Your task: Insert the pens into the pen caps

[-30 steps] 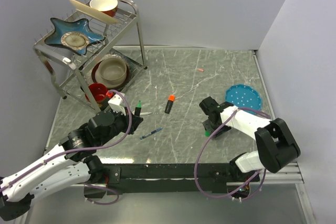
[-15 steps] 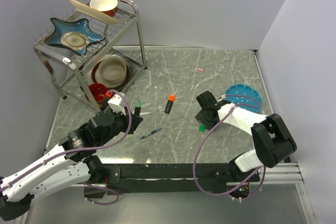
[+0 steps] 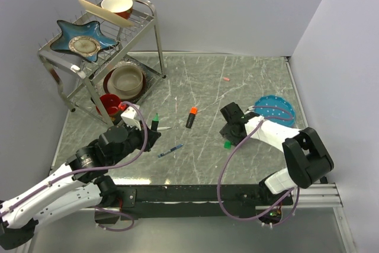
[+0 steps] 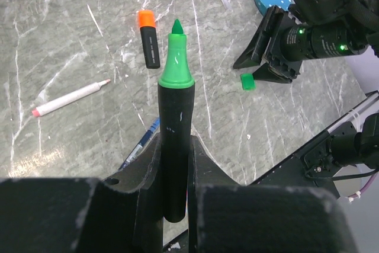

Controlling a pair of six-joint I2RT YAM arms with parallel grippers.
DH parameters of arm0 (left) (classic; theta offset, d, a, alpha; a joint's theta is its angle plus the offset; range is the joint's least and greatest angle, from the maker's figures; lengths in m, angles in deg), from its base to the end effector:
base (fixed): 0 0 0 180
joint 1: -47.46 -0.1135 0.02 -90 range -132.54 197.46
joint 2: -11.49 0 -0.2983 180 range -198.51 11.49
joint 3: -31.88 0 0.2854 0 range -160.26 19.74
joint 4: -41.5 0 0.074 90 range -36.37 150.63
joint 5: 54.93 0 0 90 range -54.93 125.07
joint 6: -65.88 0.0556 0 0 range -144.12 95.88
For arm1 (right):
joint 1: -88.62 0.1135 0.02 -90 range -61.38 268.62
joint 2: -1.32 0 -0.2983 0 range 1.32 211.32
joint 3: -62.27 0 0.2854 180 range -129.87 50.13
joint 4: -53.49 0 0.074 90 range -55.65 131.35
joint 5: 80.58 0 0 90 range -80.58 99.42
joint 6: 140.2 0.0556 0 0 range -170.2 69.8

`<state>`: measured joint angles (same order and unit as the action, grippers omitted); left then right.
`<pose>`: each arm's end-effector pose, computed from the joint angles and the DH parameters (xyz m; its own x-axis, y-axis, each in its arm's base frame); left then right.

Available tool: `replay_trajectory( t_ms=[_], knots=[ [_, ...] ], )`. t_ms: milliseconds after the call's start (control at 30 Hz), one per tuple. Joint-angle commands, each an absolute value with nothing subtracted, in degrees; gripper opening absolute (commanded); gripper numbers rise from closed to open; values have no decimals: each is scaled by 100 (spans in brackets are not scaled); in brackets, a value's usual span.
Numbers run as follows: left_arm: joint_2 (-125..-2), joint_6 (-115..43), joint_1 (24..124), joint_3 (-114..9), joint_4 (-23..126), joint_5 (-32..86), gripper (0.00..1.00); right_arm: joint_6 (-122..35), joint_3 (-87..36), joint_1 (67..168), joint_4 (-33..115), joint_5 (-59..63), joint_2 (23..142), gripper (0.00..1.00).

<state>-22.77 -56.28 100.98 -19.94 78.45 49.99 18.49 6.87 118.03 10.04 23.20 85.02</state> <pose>0.1102 -0.1250 0.3251 -0.5038 -0.1838 -0.8440 0.4304 0.7938 -0.4297 0.2492 0.1253 0.1531 -0.6844 0.6529 -0.3246 0.6210 0.7552 0.2095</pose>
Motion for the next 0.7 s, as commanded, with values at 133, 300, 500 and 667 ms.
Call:
replay_trajectory(
  t_ms=[133,300,500,667],
  knots=[
    [-2208,-5611,10134,-2227,7780,5045,1,1572,751,12052,778,2621,8279,60],
    [-2094,-5655,10134,-2183,7763,5045,1,1537,794,12052,708,2709,8508,59],
    [-2050,-5655,10134,-2165,7727,5045,1,1449,830,12070,804,2762,8631,54],
    [-2129,-5611,10134,-2174,7683,4861,1,1379,821,12131,796,2770,8675,52]
  ],
)
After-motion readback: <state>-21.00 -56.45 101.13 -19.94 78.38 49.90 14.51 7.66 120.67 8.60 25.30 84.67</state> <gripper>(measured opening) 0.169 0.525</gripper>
